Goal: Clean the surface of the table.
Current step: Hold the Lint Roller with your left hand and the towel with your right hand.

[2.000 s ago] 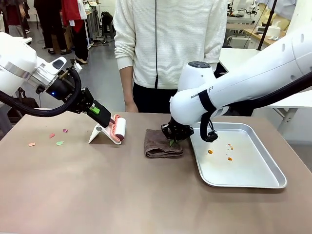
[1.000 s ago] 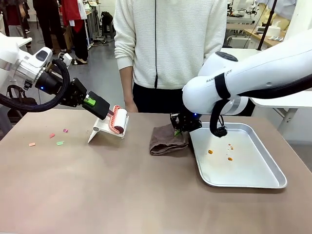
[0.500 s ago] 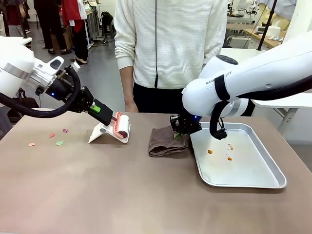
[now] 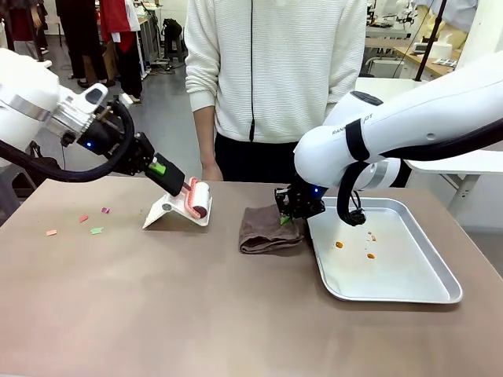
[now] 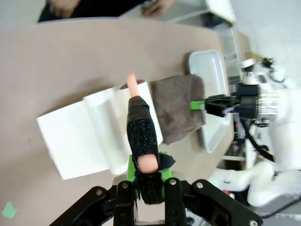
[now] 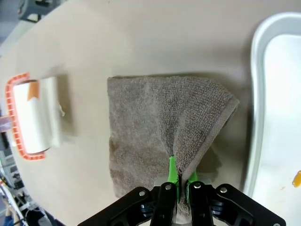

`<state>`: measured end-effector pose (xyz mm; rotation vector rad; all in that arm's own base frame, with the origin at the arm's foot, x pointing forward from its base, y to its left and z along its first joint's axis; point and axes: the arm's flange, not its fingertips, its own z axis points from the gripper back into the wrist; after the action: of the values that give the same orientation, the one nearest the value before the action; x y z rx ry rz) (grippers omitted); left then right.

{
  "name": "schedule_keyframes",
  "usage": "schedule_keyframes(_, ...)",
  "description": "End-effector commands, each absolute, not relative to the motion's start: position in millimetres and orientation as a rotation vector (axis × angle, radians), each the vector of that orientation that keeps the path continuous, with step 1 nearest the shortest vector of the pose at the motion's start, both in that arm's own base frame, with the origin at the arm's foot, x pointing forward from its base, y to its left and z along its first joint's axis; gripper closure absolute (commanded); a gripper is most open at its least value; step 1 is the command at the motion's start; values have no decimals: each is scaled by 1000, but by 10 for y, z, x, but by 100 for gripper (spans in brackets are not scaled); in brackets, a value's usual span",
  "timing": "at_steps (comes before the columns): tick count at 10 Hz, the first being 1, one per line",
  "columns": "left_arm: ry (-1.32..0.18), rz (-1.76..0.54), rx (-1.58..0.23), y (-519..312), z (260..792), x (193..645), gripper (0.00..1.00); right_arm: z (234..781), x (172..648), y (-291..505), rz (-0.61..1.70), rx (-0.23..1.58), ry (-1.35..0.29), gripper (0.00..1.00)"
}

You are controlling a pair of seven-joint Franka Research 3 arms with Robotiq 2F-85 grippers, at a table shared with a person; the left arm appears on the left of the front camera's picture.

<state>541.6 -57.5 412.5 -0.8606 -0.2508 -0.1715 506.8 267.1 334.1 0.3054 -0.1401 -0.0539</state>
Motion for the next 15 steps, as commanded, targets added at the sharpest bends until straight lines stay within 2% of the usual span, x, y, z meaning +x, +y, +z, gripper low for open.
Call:
schedule_keyframes(1, -333, -219, -1065, -433, 4203, 5344, 100, 3291, 5059, 2604, -33, 329, -121, 100)
schedule_keyframes(2, -372, -238, -1105, -411, 4229, 5329, 100, 3291, 5054, 2616, -29, 330, -122, 100)
schedule_keyframes(4, -320, -266, -1169, -413, 4209, 5344, 100, 3305, 5052, 2626, -26, 326, -128, 100)
schedule_keyframes(7, -285, -281, -1034, -306, 4333, 5208, 100, 3411, 5007, 2527, -21, 357, -148, 100)
schedule_keyframes(8, -283, -269, -1009, -180, 4414, 5121, 100, 3590, 4950, 2432, 19, 439, -165, 100)
schedule_keyframes(9, -265, -278, -1068, -4, 4500, 5036, 100, 3817, 4887, 2321, 67, 545, -179, 100)
schedule_keyframes(12, -393, -199, -1123, 630, 4704, 4713, 100, 4331, 4605, 1857, 172, 831, -210, 100)
schedule_keyframes(15, -303, -58, -1233, 1520, 4967, 4202, 100, 4622, 3861, 1255, 282, 1182, -284, 100)
